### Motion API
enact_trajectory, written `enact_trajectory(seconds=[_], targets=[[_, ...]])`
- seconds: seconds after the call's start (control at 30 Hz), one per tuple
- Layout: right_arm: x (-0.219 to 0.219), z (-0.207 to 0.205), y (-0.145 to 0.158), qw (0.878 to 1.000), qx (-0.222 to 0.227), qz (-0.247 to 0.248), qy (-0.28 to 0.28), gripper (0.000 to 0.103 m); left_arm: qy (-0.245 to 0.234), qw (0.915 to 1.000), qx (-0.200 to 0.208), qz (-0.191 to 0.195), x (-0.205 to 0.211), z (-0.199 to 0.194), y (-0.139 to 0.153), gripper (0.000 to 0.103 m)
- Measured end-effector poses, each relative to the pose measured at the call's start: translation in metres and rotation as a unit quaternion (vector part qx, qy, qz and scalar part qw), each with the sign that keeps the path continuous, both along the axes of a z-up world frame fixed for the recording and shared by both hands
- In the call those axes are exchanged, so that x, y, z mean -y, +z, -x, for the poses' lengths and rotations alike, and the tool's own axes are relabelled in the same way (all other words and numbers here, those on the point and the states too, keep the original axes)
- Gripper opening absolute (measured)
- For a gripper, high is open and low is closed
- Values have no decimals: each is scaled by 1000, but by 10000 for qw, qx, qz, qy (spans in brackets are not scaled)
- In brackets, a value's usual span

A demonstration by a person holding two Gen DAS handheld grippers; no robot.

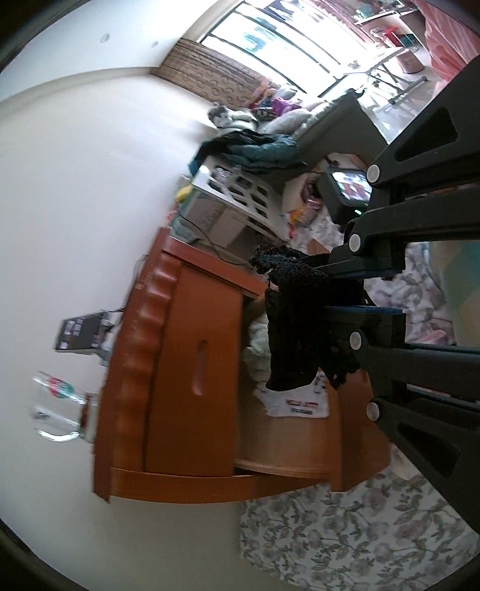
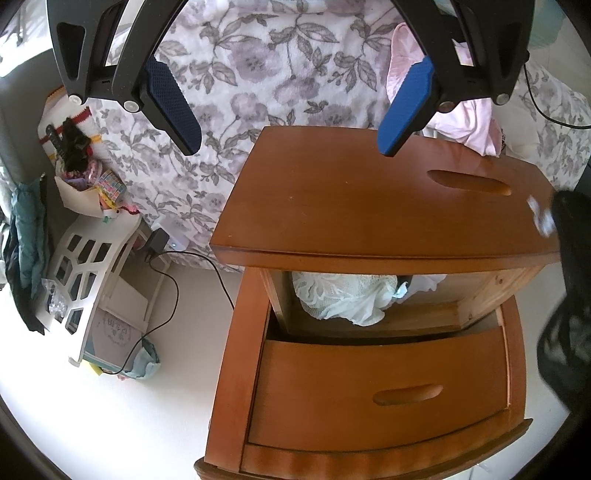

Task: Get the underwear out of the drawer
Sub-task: 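Carry the black cloth out of the drawer down toward the bed, then open the left gripper to drop the black cloth on the bed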

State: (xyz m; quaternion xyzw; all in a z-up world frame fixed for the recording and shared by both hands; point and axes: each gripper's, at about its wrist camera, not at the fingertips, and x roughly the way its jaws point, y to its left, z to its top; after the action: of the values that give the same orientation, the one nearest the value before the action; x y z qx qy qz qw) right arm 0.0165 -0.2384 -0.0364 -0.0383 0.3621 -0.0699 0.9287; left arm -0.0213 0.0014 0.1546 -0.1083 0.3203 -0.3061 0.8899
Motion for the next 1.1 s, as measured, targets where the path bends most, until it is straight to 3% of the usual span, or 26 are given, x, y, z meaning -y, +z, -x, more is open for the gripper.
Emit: enact_trajectory(seconds=[0.13, 0.27, 0.4, 0.63, 0.83, 1.0, 1.1], targets=[[0, 0, 0, 10000, 3, 1, 2, 98, 0, 9985, -440, -312, 7, -8, -27, 12], [0, 0, 0, 10000, 0, 2, 3, 98, 12, 9925, -1124, -486, 13, -24, -72, 12], [1, 1, 0, 10000, 0, -11, -4, 98, -16, 9801, -1841, -736, 25, -39, -126, 12], [1, 0, -1, 10000, -27, -38, -8, 98, 155, 9608, -2574, -1020, 35, -51, -188, 12], [1, -1, -1, 10000, -36, -38, -10, 98, 302, 9461, -2941, -1326, 38, -55, -224, 12], [0, -1, -1, 10000, -44, -28, -3, 98, 302, 9413, -3060, -1396, 41, -52, -234, 14], [0, -1, -2, 10000, -45, -10, 7, 98, 348, 9395, -3089, -1442, 42, -53, -235, 28]])
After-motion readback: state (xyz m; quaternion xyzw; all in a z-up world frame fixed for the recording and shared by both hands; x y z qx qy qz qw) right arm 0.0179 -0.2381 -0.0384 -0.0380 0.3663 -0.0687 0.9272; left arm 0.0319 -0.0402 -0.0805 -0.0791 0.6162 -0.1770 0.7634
